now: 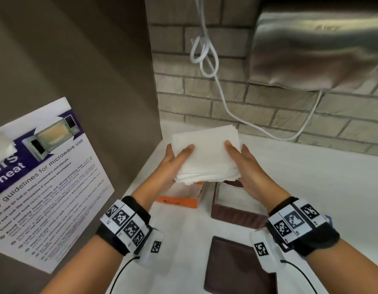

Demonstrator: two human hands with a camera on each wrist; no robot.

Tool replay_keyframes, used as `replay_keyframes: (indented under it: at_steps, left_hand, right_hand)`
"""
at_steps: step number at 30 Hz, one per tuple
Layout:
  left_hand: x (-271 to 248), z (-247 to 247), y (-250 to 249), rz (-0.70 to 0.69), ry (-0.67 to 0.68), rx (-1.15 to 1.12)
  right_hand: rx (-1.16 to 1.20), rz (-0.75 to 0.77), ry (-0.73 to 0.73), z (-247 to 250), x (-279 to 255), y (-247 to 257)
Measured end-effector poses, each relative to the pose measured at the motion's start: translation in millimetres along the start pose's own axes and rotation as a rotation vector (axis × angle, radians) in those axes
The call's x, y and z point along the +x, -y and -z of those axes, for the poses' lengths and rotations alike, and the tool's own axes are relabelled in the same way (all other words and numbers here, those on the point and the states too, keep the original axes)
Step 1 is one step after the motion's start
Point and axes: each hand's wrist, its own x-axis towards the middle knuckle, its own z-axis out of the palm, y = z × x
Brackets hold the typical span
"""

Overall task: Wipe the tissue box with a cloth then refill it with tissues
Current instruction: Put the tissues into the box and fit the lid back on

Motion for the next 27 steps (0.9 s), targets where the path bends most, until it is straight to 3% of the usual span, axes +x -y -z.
replay_keyframes:
  at_steps: [4, 7, 14, 22, 27]
  left_hand:
    - [-2.7, -21.2, 5.0, -0.018, -0.026, 0.091]
    - [-2.0, -34.7, 10.8, -0.06, -0.043, 0.141]
    - [4.2, -50.0, 16.7, 0.129, 0.053, -0.33]
    - [4.2, -85.2, 7.8, -0.033, -0.032, -0.52]
    - [3.5, -91.7, 10.9, -0.013, -0.082, -0.53]
  right_hand:
    - [0.034, -0.005, -0.063, 18.8, -19.9, -0.2]
    - [0.135, -0.036, -0.027, 30.9, -33.4, -2.0]
    - [0.452, 0.038, 0.02, 42.9, -42.7, -4.8]
    - [0.322, 0.033, 0.12, 46.3, -44.8, -16.9]
    - [0.309, 0.069, 0.099, 46.0, -50.5, -16.7]
